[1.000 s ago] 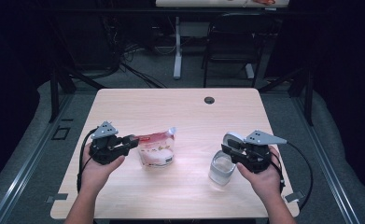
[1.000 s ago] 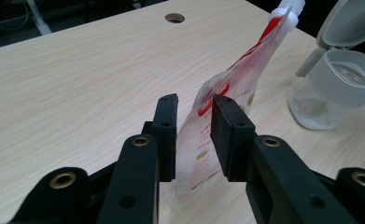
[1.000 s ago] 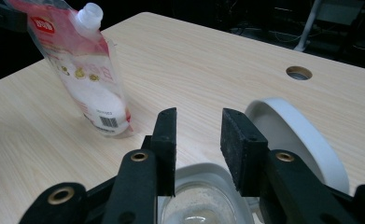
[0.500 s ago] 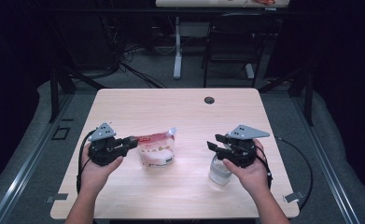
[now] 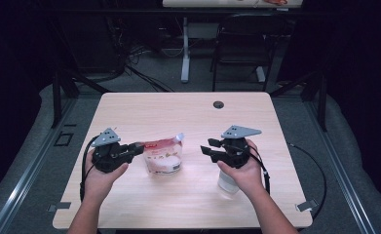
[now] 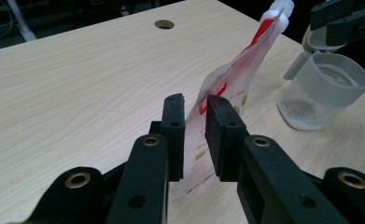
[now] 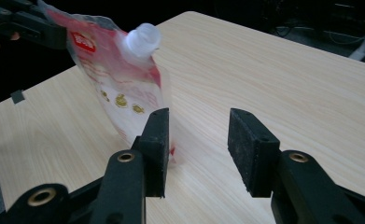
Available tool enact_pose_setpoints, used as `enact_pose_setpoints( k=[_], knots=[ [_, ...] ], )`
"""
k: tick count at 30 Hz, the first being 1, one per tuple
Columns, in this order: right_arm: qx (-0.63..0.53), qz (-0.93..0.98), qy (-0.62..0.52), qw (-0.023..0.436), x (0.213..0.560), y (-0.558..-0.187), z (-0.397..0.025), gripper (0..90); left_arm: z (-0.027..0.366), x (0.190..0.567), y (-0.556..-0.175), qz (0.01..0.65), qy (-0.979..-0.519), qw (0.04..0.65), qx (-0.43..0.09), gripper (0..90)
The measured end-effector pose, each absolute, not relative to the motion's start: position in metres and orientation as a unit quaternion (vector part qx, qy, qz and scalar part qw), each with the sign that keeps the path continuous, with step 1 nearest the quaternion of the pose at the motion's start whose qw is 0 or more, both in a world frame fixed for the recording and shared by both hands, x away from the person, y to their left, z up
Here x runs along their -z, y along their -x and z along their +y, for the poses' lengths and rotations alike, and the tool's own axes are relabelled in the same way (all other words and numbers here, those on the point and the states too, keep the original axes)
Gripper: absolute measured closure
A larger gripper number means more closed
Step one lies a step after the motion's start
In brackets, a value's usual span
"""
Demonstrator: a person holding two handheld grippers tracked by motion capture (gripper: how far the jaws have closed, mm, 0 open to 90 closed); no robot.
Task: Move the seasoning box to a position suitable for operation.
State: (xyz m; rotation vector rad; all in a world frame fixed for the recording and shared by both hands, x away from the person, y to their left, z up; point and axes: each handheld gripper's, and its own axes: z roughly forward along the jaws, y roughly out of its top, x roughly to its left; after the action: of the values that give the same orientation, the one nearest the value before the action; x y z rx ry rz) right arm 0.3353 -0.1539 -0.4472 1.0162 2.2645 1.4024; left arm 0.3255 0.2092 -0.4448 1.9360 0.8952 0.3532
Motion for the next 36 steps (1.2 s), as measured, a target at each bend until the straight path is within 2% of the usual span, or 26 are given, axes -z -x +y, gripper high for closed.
enact_pose_setpoints(
  k=[15,24,30,34,36],
  knots=[
    [-0.507,0.79,-0.325,0.116,0.448,-0.355,-0.112,54.8,0.21,0.445,-0.326,0.368,-0.787,0.475,-0.14,78.0],
    [-0.505,0.798,-0.307,0.118,0.45,-0.361,-0.09,52.8,0.211,0.445,-0.325,0.367,-0.788,0.475,-0.139,78.1],
    [-0.506,0.796,-0.308,0.123,0.45,-0.361,-0.087,55.6,0.211,0.445,-0.325,0.368,-0.786,0.478,-0.136,79.3],
    [-0.511,0.795,-0.302,0.126,0.447,-0.358,-0.089,61.6,0.21,0.445,-0.325,0.368,-0.787,0.475,-0.14,80.2],
    [-0.523,0.787,-0.309,0.103,0.444,-0.358,-0.092,62.6,0.21,0.445,-0.325,0.367,-0.787,0.475,-0.142,80.5]
  ],
)
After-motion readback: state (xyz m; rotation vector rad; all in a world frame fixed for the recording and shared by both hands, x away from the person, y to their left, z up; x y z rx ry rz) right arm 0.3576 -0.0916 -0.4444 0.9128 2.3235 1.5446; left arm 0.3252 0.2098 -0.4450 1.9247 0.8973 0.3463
